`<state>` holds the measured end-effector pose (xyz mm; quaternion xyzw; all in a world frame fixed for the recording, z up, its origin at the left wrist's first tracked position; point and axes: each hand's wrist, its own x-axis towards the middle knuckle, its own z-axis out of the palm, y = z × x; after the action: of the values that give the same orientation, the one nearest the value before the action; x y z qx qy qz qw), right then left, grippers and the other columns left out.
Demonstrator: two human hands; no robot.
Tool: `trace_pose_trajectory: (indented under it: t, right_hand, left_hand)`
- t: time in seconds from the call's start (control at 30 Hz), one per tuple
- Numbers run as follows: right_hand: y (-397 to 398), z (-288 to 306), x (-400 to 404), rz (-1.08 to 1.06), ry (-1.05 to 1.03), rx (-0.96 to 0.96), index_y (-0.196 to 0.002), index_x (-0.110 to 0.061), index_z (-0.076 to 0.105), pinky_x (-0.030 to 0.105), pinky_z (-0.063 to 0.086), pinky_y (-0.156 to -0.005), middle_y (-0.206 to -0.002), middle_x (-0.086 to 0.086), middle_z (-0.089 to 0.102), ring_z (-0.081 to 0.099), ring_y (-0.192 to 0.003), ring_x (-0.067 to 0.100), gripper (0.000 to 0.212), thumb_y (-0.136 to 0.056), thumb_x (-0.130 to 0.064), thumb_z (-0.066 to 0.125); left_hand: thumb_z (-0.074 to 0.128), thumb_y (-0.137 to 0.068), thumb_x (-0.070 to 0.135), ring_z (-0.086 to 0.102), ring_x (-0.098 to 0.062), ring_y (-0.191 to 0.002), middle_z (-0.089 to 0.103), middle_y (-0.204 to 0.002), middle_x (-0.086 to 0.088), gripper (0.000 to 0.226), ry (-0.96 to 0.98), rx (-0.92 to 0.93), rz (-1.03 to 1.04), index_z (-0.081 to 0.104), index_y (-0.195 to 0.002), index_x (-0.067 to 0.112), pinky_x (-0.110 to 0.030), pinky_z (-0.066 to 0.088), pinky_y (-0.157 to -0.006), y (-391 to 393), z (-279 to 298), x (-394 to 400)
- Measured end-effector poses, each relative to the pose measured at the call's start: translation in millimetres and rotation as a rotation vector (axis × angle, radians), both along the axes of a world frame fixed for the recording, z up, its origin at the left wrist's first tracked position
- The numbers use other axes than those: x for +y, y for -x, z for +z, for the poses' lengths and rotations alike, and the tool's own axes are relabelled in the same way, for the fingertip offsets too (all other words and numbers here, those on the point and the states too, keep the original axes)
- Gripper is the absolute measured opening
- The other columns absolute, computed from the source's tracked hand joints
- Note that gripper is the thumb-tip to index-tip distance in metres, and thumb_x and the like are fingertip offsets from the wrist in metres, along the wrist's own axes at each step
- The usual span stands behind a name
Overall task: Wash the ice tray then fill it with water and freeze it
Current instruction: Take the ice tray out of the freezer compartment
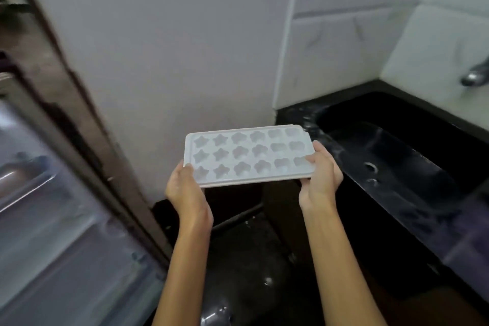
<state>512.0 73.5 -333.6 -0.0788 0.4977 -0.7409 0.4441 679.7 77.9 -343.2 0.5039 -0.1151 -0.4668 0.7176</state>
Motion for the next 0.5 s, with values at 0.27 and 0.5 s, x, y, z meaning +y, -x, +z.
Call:
trace_pose_trajectory:
  t: [0.27,0.5]
  right_hand:
    - [101,-19,25,-0.365,-0.104,-0.067,-0.109,-0.013,0.065,0.041,0.057,-0.089,-0.105,0.010,0.071,0.068,-0.100,0.027,0.042,-0.078,0.009,0.048]
    - [196,-28,23,-0.522,-0.118,-0.088,-0.114,-0.015,0.066,0.041,0.058,-0.087,-0.104,0.006,0.071,0.069,-0.099,0.026,0.052,-0.073,0.011,0.047]
  left_hand:
    - [0.043,-0.095,0.008,0.068,-0.020,-0.092,0.070,-0.100,-0.003,0.029,-0.099,0.067,-0.430,0.062,-0.116,0.013,-0.040,0.056,-0.080,109,-4,-36]
    - [0.040,-0.099,0.023,0.065,-0.026,-0.102,0.067,-0.115,-0.004,0.031,-0.129,0.103,-0.785,0.056,-0.126,0.025,-0.044,0.055,-0.078,204,-21,-63]
